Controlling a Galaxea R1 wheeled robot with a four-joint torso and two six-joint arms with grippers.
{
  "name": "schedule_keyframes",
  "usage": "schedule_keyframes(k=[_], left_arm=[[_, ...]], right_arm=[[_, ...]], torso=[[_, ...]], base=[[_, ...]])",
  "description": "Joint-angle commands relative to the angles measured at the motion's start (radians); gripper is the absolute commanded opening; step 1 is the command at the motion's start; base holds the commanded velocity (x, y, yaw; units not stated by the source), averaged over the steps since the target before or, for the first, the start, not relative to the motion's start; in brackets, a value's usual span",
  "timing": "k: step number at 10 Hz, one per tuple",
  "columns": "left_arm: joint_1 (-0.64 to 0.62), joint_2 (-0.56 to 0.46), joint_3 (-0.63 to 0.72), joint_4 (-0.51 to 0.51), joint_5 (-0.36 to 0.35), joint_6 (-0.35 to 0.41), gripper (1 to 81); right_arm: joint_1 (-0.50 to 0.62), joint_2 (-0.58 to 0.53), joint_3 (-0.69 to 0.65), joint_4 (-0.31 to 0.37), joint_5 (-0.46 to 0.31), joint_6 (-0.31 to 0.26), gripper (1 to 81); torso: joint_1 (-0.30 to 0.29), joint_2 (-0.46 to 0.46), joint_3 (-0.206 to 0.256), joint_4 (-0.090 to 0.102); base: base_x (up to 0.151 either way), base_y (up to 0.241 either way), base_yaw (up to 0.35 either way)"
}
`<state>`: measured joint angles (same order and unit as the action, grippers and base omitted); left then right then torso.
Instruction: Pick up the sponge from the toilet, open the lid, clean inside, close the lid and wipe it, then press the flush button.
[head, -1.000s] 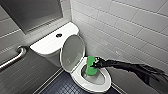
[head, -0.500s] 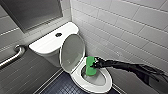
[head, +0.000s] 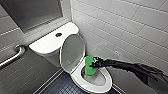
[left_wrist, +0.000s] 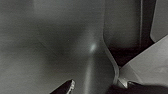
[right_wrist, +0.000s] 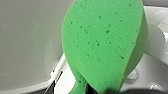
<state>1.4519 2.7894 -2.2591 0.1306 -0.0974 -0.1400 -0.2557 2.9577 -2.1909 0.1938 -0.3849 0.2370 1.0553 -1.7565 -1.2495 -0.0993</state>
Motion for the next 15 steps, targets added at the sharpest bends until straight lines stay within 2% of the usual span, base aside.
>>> schedule_keyframes(k=[1,3,4,8,10,12,15], left_arm=[[0.025,-0.005,0.016,-0.003,0.081,-0.003,81.1],[0.029,-0.006,0.016,-0.003,0.081,-0.003,81.1],[0.029,-0.007,0.016,-0.003,0.081,-0.003,81.1],[0.035,-0.007,0.016,-0.005,0.081,-0.003,81.1],[0.035,-0.002,0.018,-0.003,0.081,-0.003,81.1],[0.035,0.006,0.016,-0.002,0.081,-0.001,81.1],[0.031,0.010,0.023,0.001,0.081,-0.001,81.1]], right_arm=[[0.111,0.029,-0.027,-0.004,0.003,0.007,1.0],[0.086,0.079,-0.156,-0.004,0.031,0.001,1.0],[0.080,0.083,-0.179,-0.005,0.034,-0.005,1.0],[0.071,0.076,-0.187,-0.005,0.052,-0.005,1.0],[0.057,0.037,-0.136,-0.002,0.052,-0.001,1.0],[0.025,-0.049,-0.029,0.004,0.077,0.011,1.0],[-0.009,-0.119,0.020,0.004,0.086,0.037,1.0]], torso=[[0.000,0.000,0.000,0.000],[0.000,0.000,0.000,0.000],[0.000,0.000,0.000,0.000],[0.000,0.000,0.000,0.000],[0.000,0.000,0.000,0.000],[0.000,0.000,0.000,0.000],[0.000,0.000,0.000,0.000]], base=[[0.000,0.000,0.000],[0.000,0.000,0.000],[0.000,0.000,0.000],[0.000,0.000,0.000],[0.000,0.000,0.000],[0.000,0.000,0.000],[0.000,0.000,0.000]])
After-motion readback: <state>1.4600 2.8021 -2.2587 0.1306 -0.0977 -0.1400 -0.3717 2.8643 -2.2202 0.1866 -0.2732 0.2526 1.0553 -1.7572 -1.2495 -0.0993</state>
